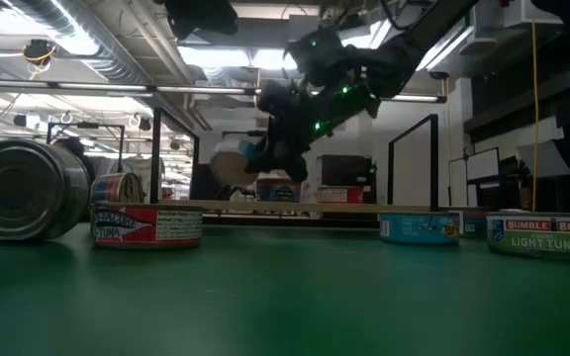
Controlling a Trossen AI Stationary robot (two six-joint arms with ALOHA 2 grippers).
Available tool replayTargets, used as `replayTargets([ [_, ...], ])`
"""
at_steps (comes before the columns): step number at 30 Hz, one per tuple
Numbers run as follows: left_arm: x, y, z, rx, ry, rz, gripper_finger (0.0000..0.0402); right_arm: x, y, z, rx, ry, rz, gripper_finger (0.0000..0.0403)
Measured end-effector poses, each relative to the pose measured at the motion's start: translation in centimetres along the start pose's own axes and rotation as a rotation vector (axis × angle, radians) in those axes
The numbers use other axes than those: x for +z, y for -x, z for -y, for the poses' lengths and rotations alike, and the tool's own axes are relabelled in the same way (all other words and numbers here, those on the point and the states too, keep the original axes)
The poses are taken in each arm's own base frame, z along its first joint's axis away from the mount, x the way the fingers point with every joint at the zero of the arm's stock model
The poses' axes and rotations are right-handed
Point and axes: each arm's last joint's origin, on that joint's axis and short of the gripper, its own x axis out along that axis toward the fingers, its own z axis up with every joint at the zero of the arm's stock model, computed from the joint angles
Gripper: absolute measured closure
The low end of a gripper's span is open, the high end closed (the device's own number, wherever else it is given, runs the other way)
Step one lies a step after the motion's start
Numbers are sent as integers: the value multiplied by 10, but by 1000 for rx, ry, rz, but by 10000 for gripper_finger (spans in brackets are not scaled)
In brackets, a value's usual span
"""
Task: Stack canned seafood by type on shelf
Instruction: Put the yellow blue tuna can on the shelf
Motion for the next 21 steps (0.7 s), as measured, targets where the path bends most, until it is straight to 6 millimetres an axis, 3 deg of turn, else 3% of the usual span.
replayTargets([
  [21, -2, 0, 0, 9, -2, -17, 302, -11, -12, -8, 50, -1, 22, 269],
])
